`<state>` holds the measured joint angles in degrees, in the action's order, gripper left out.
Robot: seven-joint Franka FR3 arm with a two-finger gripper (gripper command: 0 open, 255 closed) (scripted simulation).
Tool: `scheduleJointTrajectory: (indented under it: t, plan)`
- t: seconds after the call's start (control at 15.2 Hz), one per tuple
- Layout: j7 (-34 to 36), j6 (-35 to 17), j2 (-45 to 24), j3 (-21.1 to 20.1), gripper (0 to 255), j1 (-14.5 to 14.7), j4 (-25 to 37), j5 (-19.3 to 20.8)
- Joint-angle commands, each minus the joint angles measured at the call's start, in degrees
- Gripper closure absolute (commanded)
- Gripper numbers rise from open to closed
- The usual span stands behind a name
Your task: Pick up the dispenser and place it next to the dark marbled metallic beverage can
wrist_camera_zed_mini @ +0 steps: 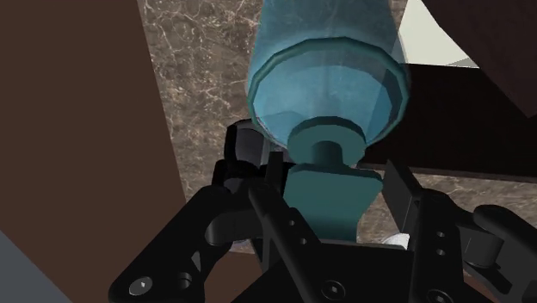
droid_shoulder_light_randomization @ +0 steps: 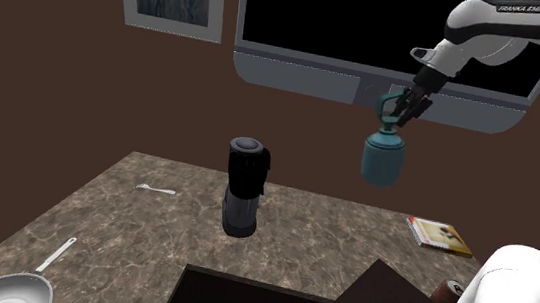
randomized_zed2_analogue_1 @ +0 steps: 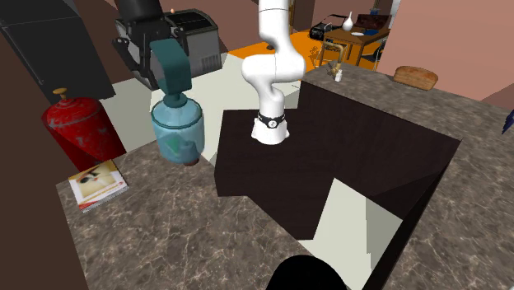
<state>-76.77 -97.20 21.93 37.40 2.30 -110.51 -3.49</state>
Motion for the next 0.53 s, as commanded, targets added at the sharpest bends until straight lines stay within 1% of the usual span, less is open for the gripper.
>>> scheduleJointTrajectory:
  t: [0.0,0.46]
  plan:
    - [-2.1,1.3,1.6,1.4,255,-1.2,-0.3,1.2]
    - [-9.9,5.4,4.2,7.3,255,-4.2,0.9,4.4]
